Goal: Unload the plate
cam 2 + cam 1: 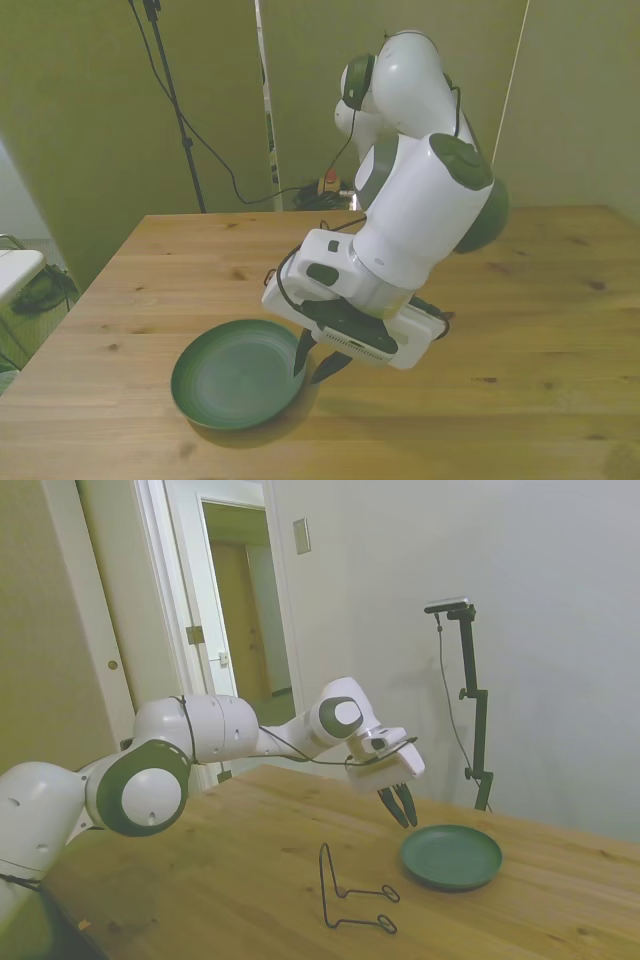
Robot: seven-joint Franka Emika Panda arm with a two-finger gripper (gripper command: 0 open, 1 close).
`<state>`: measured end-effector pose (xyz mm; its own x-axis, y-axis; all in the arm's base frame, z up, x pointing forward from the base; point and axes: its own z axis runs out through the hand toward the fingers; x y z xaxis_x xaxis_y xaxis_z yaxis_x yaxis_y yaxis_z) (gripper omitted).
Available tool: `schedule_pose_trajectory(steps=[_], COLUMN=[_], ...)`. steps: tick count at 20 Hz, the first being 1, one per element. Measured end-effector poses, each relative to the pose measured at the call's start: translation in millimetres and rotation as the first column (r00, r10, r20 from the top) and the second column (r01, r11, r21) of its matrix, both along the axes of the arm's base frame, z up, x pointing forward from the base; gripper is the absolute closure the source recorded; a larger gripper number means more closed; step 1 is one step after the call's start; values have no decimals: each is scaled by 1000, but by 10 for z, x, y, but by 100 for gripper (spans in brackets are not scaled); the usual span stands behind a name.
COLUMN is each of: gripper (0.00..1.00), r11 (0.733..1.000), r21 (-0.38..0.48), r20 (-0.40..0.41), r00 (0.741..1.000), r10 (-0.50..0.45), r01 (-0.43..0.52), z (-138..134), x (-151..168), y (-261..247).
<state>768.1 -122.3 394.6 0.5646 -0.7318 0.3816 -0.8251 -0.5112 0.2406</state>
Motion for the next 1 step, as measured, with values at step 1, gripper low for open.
schedule_pose_trajectory(steps=[1], gripper=[0], r11=[1000], r21=[27], r20=[18], r00=[1000], r10=[9], r01=[-9], z=[143], x=[-27], y=[45])
